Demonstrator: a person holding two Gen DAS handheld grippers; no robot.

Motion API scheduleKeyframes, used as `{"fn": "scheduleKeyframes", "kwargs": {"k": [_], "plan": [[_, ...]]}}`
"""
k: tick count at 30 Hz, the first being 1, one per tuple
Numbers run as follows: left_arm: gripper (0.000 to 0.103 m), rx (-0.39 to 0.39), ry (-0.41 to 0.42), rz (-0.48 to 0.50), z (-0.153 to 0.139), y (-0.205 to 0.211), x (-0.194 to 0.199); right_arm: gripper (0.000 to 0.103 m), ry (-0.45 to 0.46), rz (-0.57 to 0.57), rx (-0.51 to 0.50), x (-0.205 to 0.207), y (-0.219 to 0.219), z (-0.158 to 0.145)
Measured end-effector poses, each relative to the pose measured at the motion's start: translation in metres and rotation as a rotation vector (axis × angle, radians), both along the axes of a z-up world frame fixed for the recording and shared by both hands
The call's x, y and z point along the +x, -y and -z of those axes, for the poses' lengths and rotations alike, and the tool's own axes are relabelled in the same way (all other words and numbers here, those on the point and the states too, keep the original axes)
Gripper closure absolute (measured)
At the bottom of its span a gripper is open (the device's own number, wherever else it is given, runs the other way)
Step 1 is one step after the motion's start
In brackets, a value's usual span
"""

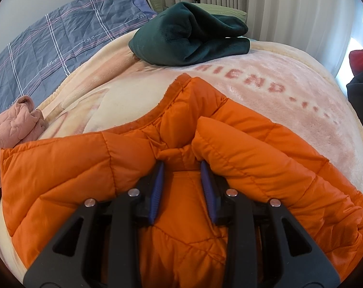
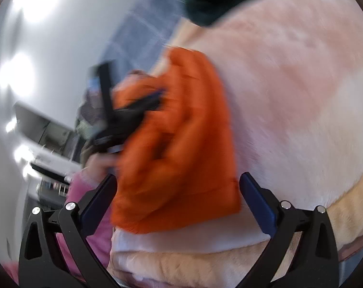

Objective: Fold large clothes

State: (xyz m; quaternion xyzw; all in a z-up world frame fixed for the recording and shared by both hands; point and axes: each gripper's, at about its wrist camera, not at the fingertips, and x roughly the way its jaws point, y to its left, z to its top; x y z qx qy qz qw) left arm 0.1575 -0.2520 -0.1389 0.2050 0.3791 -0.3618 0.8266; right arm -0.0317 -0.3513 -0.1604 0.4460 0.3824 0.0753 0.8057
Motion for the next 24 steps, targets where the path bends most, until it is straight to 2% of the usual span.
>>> {"fn": "scheduleKeyframes", "kwargs": {"k": [2,7,11,16,17,18,19,21,22,24], "plan": [[0.071,-0.002,0.000,0.003,0.000,-0.001,0.000,0.001,-0.042,0.029,0.099,0.000,0.010,0.019],[0.071,-0.009,-0.005,0.002,0.000,-0.002,0.001,0.001,-0.033,0.024,0.206,0.004,0.023,0.028],[0.071,-0.015,-0.012,0.003,-0.001,-0.002,0.002,0.001,-0.052,-0.015,0.218,0.020,0.016,0.031],[0.071,-0.017,-0.014,0.004,-0.001,-0.002,0.002,0.002,-0.053,-0.048,0.186,0.035,0.007,0.027],[0.071,-0.017,-0.014,0.004,-0.001,-0.002,0.002,0.005,-0.044,-0.050,0.179,0.031,0.006,0.025],[0.071,-0.020,-0.015,0.004,-0.001,-0.002,0.002,0.015,-0.037,-0.049,0.172,0.031,0.006,0.025],[0.071,-0.022,-0.017,0.004,-0.001,-0.003,0.002,0.031,-0.034,-0.048,0.170,0.031,0.005,0.027],[0.071,-0.029,-0.024,0.004,-0.001,-0.003,0.003,0.048,-0.041,-0.039,0.187,0.033,0.004,0.031],[0.071,-0.033,-0.028,0.004,-0.001,-0.003,0.003,0.055,-0.040,-0.035,0.184,0.033,0.003,0.032],[0.071,-0.042,-0.038,0.002,-0.002,-0.003,0.004,0.059,-0.032,-0.030,0.142,0.030,-0.001,0.031]]}}
